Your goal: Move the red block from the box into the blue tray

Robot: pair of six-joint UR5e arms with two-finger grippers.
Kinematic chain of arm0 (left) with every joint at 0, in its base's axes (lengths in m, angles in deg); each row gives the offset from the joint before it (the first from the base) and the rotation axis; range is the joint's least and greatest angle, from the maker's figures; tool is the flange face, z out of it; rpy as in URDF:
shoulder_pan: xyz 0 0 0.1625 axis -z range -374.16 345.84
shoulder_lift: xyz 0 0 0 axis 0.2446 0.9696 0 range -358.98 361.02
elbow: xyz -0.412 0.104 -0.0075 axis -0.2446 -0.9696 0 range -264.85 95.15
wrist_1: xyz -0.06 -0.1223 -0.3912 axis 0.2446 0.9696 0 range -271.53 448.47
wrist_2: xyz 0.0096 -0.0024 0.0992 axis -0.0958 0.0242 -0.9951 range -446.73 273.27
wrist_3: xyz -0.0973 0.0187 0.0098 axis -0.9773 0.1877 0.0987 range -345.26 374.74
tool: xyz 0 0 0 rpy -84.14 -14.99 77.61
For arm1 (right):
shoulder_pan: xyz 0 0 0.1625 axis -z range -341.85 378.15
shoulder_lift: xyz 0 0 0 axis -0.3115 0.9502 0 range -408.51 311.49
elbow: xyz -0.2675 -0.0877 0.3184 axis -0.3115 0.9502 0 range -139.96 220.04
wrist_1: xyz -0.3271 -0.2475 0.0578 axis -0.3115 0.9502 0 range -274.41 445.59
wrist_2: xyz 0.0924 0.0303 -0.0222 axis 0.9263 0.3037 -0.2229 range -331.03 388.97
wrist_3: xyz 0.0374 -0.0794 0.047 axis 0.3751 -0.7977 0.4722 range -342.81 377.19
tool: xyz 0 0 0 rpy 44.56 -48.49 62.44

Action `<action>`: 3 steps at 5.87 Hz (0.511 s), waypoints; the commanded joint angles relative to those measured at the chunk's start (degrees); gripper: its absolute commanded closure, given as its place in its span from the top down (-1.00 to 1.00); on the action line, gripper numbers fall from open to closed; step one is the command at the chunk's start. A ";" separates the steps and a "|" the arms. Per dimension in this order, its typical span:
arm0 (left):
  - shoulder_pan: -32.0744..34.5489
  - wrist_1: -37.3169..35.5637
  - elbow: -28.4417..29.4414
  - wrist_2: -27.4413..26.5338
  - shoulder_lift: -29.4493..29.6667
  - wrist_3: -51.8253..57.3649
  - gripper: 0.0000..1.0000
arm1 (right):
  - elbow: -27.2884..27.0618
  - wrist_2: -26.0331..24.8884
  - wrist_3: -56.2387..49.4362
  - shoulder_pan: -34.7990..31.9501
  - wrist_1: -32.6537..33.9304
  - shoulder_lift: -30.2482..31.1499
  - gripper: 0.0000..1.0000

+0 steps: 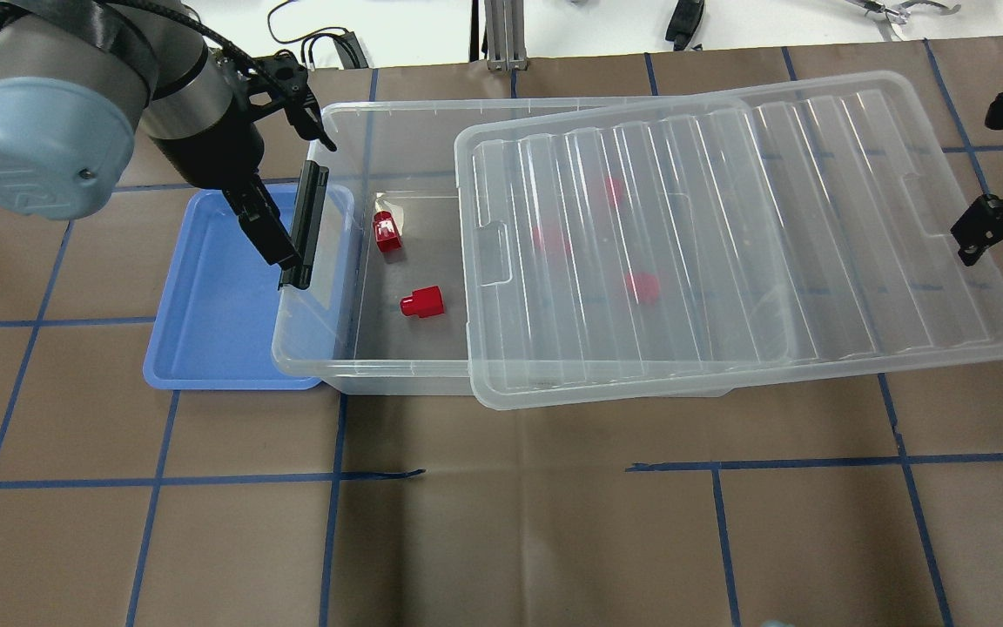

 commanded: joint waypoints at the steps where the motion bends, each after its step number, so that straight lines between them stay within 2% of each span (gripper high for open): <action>1: 1.28 -4.22 0.13 0.15 3.20 10.02 0.91 | -0.03 -0.33 -0.96 2.49 -0.02 0.06 1.00; 3: 5.84 -6.89 2.32 0.15 7.59 10.12 0.90 | -0.20 0.11 -0.61 5.21 -0.11 0.06 1.00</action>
